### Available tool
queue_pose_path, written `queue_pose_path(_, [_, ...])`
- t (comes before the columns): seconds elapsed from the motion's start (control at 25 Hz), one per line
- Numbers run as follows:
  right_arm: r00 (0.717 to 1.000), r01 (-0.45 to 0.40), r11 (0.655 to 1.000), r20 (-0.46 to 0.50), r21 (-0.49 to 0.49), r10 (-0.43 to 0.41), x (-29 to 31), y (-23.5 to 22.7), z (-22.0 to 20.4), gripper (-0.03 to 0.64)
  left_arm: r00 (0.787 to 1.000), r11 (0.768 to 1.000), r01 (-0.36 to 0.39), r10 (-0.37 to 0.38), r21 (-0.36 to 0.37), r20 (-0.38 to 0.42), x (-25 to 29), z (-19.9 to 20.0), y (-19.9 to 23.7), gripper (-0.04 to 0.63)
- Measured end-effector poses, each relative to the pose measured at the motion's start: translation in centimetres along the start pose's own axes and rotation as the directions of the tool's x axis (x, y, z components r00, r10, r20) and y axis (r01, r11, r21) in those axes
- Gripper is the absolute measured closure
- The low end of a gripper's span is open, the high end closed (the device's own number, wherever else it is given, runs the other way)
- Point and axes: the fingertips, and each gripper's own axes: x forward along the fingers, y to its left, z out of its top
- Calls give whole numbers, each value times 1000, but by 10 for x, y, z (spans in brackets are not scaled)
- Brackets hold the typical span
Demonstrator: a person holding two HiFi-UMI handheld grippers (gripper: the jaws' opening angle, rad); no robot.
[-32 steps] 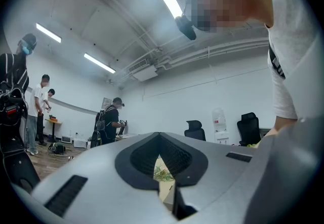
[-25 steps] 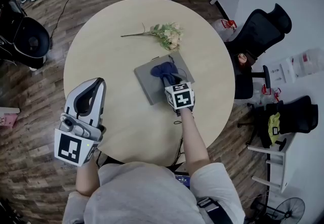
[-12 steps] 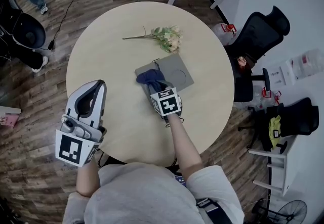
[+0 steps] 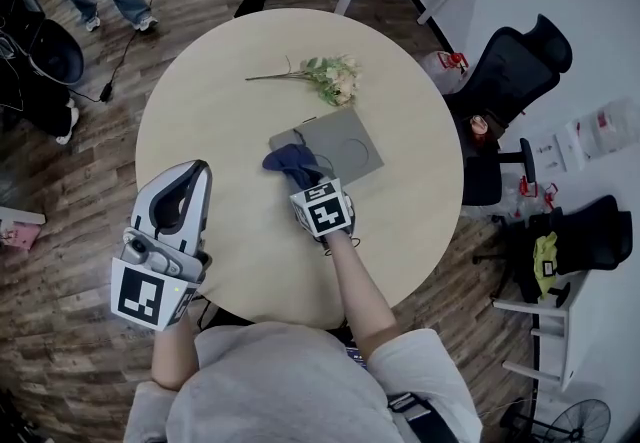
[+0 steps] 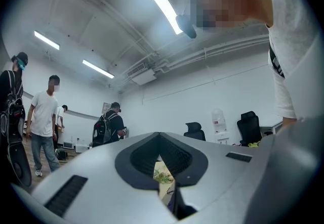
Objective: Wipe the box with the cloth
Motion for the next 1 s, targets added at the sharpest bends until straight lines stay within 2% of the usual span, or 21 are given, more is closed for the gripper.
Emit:
queue_pose_path(0.52, [999,3,998,35,68,-5,-30,-2,-33,529,1000,1000,17,-17,-4,11,-2,5,-12,592])
queue_pose_path(1.0, [990,136,988,38,73,-139,-42,-67,-47,529,1000,1000,17,-17,11,-1,-2,6,-11,592])
